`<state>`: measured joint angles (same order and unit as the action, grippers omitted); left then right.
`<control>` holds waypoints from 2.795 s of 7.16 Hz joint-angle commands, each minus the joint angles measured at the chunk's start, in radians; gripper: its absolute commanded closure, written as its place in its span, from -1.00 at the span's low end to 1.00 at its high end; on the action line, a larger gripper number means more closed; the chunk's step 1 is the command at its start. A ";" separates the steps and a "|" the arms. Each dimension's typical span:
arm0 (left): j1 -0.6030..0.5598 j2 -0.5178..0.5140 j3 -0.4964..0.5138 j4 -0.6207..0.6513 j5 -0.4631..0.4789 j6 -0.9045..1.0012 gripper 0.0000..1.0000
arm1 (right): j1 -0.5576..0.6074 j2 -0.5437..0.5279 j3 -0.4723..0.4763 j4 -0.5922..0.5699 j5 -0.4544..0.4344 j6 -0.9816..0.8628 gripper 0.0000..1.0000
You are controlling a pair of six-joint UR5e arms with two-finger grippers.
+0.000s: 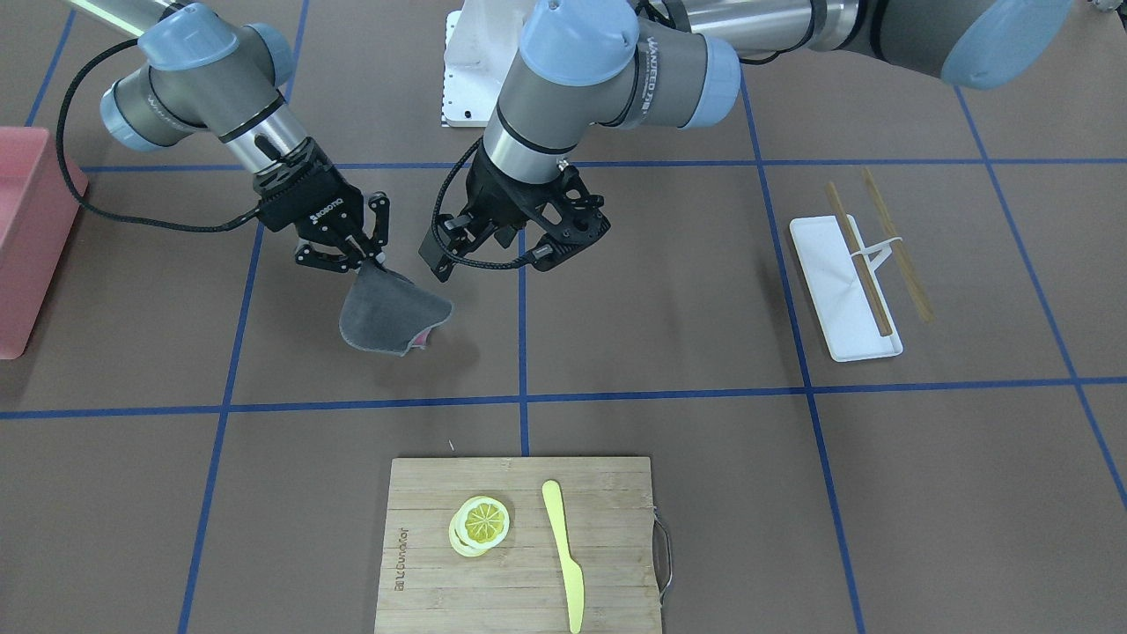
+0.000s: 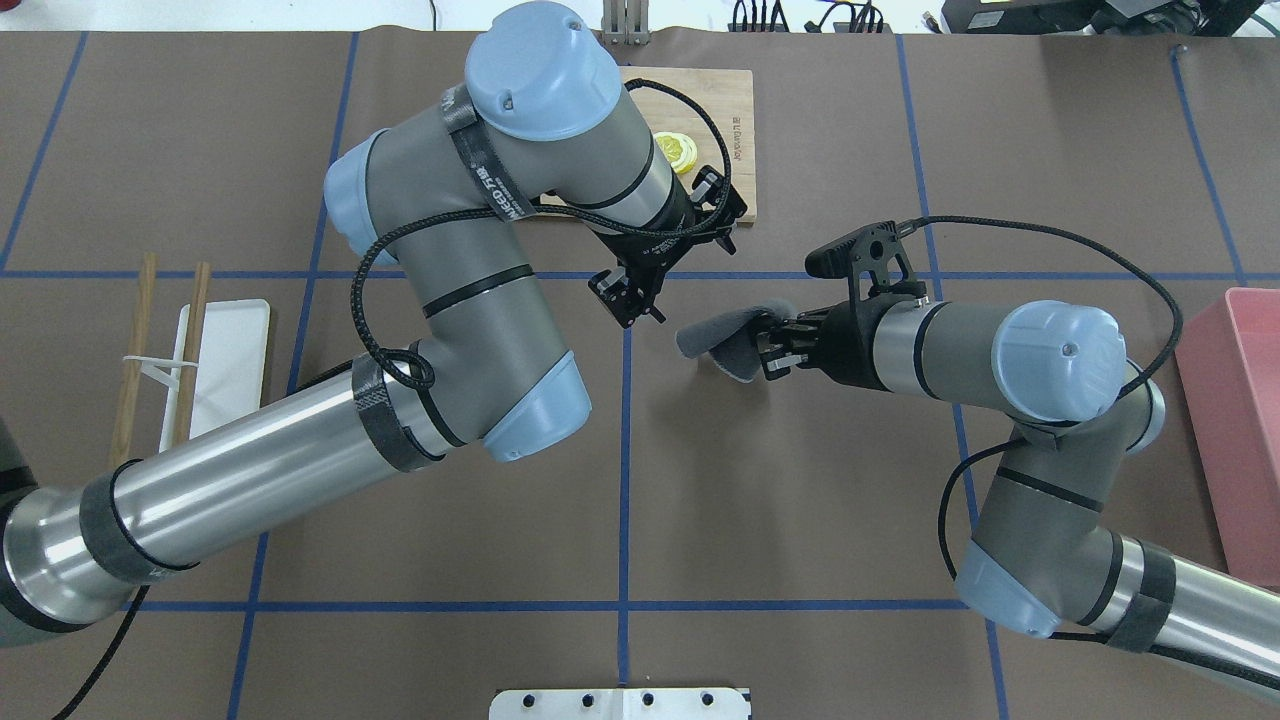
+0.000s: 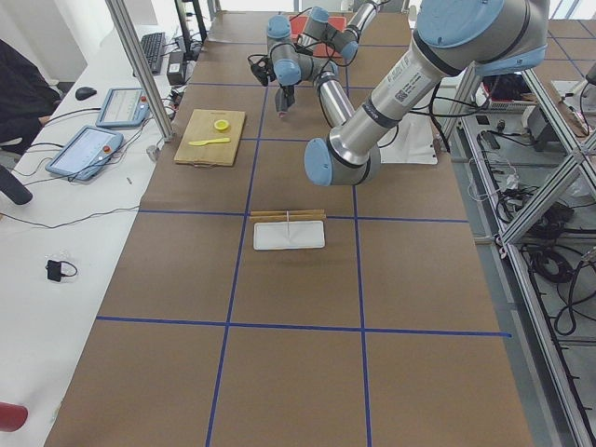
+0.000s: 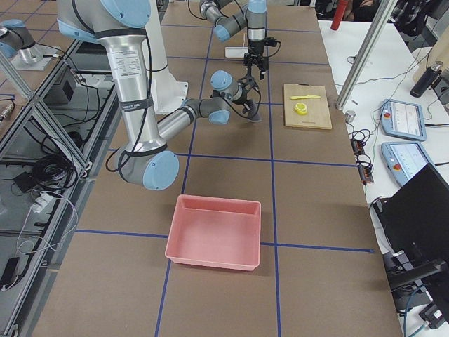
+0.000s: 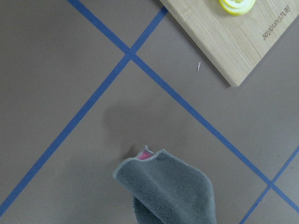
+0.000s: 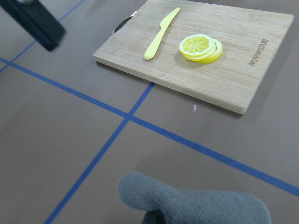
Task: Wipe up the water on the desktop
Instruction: 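Carry the towel toward the pink bin with the right gripper while the left arm withdraws, then press the towel on the table and sweep it away from the pink bin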
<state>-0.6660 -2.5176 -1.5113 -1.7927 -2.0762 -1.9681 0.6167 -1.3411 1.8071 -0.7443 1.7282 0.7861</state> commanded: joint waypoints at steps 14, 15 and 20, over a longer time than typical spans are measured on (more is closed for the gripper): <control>-0.110 0.299 -0.191 0.076 0.024 0.267 -0.96 | 0.187 -0.316 -0.037 -0.248 0.517 -0.714 1.00; -0.112 0.307 -0.191 0.075 0.024 0.270 -0.96 | 0.158 -0.335 0.010 -0.248 0.551 -0.658 1.00; -0.122 0.307 -0.193 0.075 0.027 0.291 -0.96 | -0.060 -0.391 0.204 -0.247 0.628 -0.310 1.00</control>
<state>-0.7866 -2.2105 -1.7038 -1.7181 -2.0489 -1.6775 0.5934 -1.7310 1.9659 -0.9910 2.3284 0.3879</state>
